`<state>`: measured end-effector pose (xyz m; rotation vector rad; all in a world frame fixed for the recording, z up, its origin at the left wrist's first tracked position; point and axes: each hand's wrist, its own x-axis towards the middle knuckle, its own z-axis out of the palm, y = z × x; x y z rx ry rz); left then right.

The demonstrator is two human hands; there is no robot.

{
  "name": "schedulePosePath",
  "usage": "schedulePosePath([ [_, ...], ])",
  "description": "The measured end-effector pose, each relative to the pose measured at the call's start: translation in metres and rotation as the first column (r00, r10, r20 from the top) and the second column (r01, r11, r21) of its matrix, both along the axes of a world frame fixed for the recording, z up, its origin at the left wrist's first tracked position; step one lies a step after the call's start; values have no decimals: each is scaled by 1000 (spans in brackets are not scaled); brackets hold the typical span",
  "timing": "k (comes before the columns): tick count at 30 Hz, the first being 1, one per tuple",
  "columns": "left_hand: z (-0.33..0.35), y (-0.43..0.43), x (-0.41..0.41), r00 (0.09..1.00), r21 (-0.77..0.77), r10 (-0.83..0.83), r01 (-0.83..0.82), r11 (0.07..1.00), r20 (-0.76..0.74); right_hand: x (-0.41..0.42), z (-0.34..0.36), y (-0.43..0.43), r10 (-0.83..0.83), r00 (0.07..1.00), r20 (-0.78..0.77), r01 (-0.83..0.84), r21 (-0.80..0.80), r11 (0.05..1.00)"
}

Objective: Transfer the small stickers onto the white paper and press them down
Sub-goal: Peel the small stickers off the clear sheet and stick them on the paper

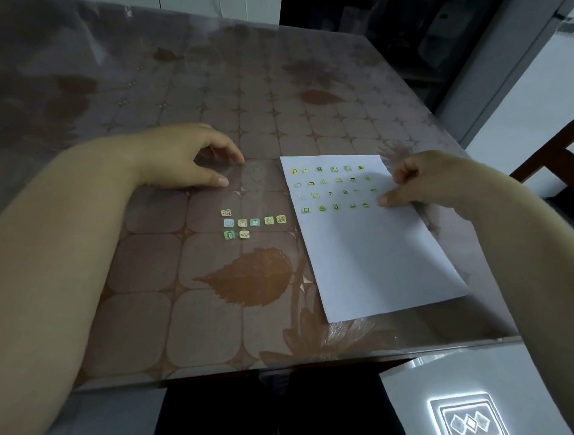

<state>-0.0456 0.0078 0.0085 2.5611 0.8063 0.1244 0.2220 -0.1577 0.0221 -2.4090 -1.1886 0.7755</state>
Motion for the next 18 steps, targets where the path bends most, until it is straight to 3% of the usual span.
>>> schedulePosePath([
  [3, 2, -2, 0, 1000, 0, 2, -2, 1000, 5, -3, 9, 7, 96, 987, 129, -83, -103, 991],
  [5, 2, -2, -1, 1000, 1, 4, -4, 1000, 0, -21, 11, 10, 167, 973, 157, -167, -11, 986],
  [8, 2, -2, -2, 1000, -2, -6, 6, 1000, -5, -72, 10, 16, 309, 948, 78, -319, 205, 925],
  [11, 3, -2, -2, 1000, 6, -3, 3, 1000, 10, -118, 6, 29, 460, 882, 101, -470, 262, 843],
  [18, 2, 0, -3, 999, -14, 16, -15, 1000, 33, -145, -9, 49, 429, 898, 102, -439, 298, 848],
])
